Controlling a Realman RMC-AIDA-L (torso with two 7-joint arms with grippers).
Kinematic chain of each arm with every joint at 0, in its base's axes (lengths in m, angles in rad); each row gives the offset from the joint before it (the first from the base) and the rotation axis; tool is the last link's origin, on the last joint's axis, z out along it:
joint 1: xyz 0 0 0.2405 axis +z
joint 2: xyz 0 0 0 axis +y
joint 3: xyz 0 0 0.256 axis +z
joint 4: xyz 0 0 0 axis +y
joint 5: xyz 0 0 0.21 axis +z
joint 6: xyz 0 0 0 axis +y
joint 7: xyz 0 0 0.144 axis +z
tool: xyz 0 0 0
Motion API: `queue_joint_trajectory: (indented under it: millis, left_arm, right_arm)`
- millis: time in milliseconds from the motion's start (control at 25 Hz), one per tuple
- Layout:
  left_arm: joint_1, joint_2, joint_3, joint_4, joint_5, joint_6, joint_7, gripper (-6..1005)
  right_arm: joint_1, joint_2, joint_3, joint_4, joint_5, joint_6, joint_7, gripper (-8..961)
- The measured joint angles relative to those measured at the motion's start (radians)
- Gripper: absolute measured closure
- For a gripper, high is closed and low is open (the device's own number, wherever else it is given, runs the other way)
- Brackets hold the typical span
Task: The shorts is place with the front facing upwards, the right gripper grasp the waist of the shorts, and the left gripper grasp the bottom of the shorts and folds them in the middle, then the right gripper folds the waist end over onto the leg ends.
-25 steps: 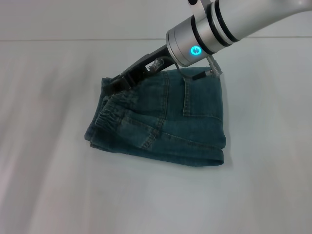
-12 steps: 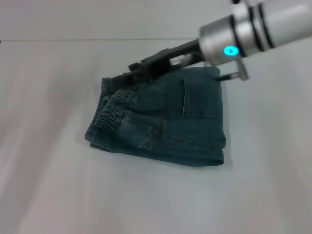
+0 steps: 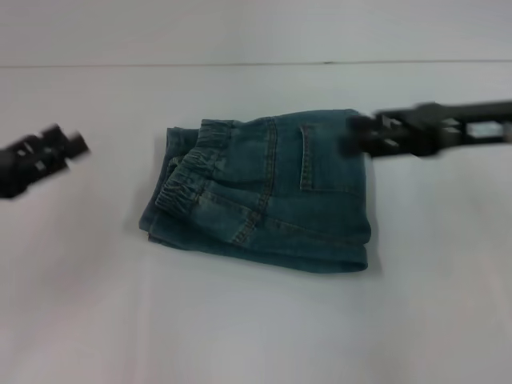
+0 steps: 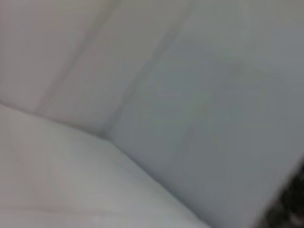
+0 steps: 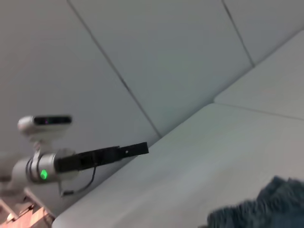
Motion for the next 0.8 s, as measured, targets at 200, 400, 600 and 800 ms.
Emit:
queue_joint_trajectory:
  millis: [200,400,600,800]
  left_arm:
    - [0.025,-0.060,0.230,0.227,0.000,0.073,-0.064,123]
    - [0.067,-0.141,0.347,0.410,0.000,0.087,-0.083,123]
    - [0.090,-0.171,0.442,0.501,-0.001,0.078,-0.141,122]
    - [0.092,-0.171,0.455,0.501,-0.001,0.064,-0.156,122]
  right_arm:
    - [-0.108,-0.049,0.009,-0.001,-0.002,-0.061,-0.038,144]
    - [-0.169,-0.055,0.010,-0.001,-0.010,-0.055,-0.080,145]
    - [-0.172,-0.046,0.025,-0.002,-0.074,-0.018,-0.082,144]
    - [-0.148,-0.030,0.024,-0.002,-0.128,0.016,-0.083,146]
